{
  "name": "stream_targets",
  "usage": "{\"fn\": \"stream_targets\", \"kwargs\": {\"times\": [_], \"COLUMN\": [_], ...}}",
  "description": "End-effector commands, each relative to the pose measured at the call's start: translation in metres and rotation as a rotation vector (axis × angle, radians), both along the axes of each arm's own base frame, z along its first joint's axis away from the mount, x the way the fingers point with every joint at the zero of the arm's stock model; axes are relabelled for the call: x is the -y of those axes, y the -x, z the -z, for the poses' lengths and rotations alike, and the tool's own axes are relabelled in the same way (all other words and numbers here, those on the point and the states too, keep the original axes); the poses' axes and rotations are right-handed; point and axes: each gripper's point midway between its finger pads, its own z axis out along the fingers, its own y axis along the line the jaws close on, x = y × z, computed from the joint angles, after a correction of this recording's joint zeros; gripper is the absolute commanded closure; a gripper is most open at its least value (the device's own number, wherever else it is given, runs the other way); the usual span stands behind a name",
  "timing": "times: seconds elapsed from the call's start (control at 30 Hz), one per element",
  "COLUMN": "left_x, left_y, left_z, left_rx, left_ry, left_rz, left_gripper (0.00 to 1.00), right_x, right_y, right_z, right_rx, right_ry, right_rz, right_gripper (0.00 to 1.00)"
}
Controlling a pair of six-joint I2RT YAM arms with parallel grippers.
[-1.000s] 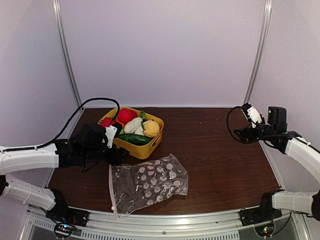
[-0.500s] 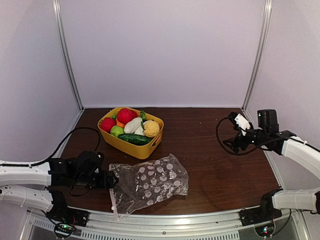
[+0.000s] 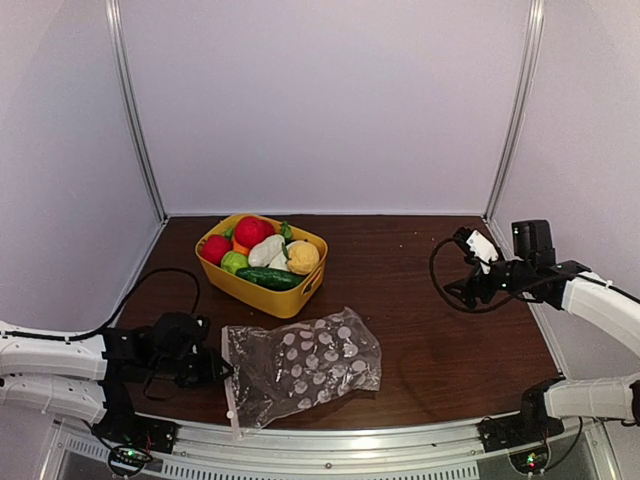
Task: Place the food in the zip-top bag and seal the zipper
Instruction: Pick up the zipper food storage bag at the center of the board, then pass from the left arm to the right
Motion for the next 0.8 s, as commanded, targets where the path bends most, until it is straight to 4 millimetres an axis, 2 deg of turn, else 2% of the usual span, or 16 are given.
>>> {"fn": "stream_targets", "kwargs": {"times": [0.0,0.13,0.23,0.33,0.43,0.53,0.7,0.77], "left_x": [0.029,0.053,0.079,0.104,0.134,0.171,0.232,0.253], "left_y": [-0.016,-0.022,-0.016,-0.012,-0.008,-0.013,-0.044,-0.068], "left_z": [-0.033,-0.076,-0.116,-0.146,-0.169,-0.197,-0.234,-0.237], "left_rx": [0.137,0.272,0.382,0.469,0.517,0.583,0.716,0.756], "left_ry": [0.081,0.109,0.179,0.218,0.234,0.252,0.260,0.191], "left_rz": [0.101,0.256,0.406,0.529,0.644,0.702,0.682,0.609], "left_gripper": [0.84,0.89,0.94,0.97,0.98,0.98,1.00,1.00], "right_x": [-0.004,-0.011,-0.023,-0.037,-0.048,-0.063,-0.089,-0.097], "right_y": [-0.002,0.001,0.011,0.022,0.031,0.039,0.046,0.043], "right_z": [-0.012,-0.036,-0.060,-0.084,-0.109,-0.128,-0.143,-0.149], "right_rx": [0.015,0.009,-0.029,-0.054,-0.068,-0.083,-0.141,-0.159], "right_ry": [-0.009,-0.051,-0.113,-0.185,-0.264,-0.322,-0.366,-0.376], "right_rz": [-0.014,-0.039,-0.100,-0.169,-0.213,-0.263,-0.320,-0.308], "right_gripper": [0.06,0.07,0.07,0.07,0.08,0.10,0.14,0.16]}}
